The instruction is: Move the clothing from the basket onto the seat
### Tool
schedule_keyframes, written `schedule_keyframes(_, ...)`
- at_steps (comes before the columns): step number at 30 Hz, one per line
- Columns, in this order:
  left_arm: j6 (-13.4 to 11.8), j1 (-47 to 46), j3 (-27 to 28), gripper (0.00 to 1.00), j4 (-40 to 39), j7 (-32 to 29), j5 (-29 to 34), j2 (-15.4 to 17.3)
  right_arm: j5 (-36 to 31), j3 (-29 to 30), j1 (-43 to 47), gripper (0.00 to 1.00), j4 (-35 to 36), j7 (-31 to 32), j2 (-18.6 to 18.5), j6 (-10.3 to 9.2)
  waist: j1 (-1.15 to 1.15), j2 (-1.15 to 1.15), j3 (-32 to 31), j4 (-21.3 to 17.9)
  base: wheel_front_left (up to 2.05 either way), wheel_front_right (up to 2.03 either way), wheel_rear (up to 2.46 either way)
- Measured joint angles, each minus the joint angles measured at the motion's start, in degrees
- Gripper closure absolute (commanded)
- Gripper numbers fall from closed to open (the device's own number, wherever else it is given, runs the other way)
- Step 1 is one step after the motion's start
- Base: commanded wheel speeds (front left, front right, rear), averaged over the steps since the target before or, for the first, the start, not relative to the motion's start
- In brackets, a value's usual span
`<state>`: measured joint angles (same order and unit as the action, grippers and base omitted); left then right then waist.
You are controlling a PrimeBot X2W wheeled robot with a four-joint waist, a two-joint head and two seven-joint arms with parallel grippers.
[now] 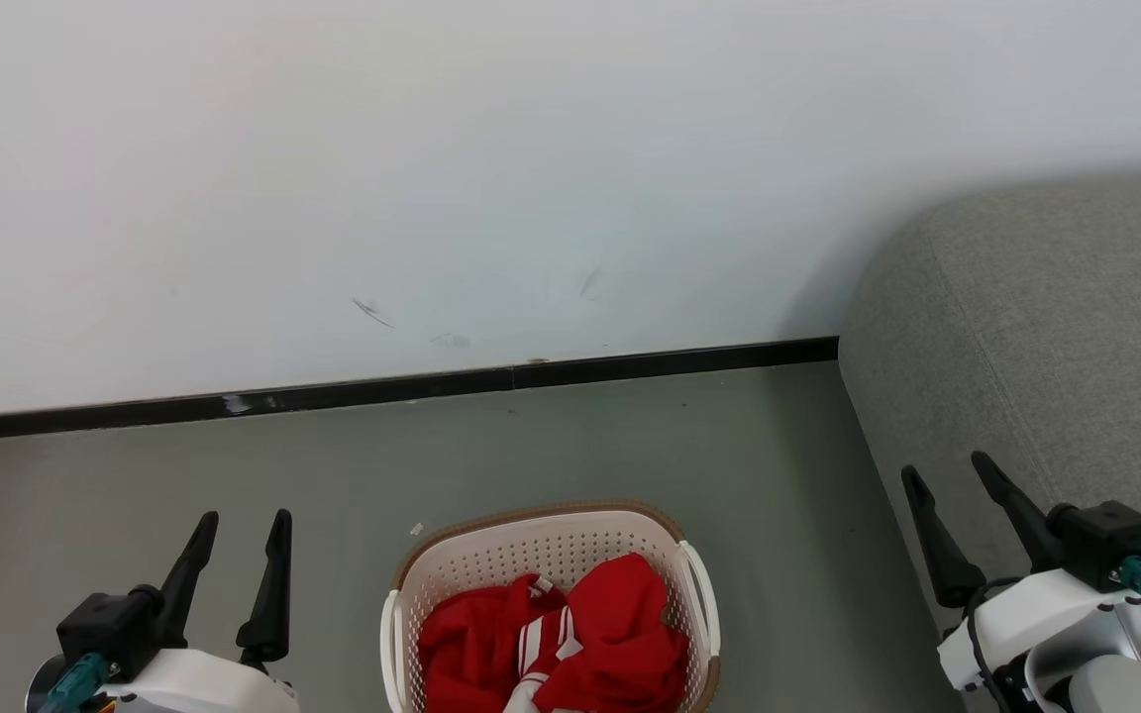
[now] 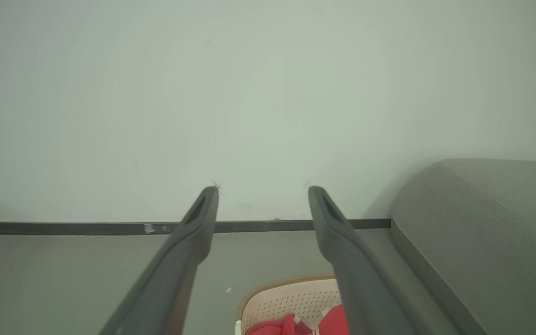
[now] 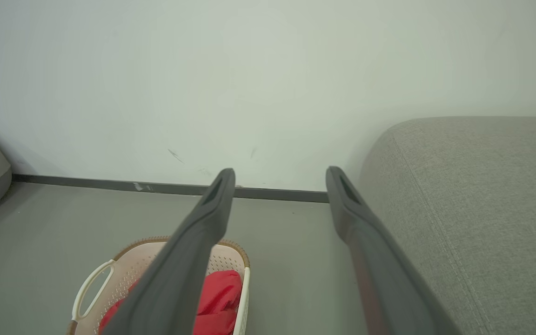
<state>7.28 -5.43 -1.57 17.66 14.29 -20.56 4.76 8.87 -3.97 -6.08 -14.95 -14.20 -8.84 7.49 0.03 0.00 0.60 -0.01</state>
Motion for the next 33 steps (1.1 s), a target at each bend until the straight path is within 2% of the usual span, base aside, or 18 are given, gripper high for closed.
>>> schedule_keyframes(33, 0.00, 0.01, 0.70, 0.00, 0.58, 0.00, 2.04, -0.98, -1.31, 2.20, 0.01, 0.00, -0.47, 0.00, 1.04, 0.00, -0.01, 0.00, 1.29, -0.60, 0.00, 0.00, 0.00)
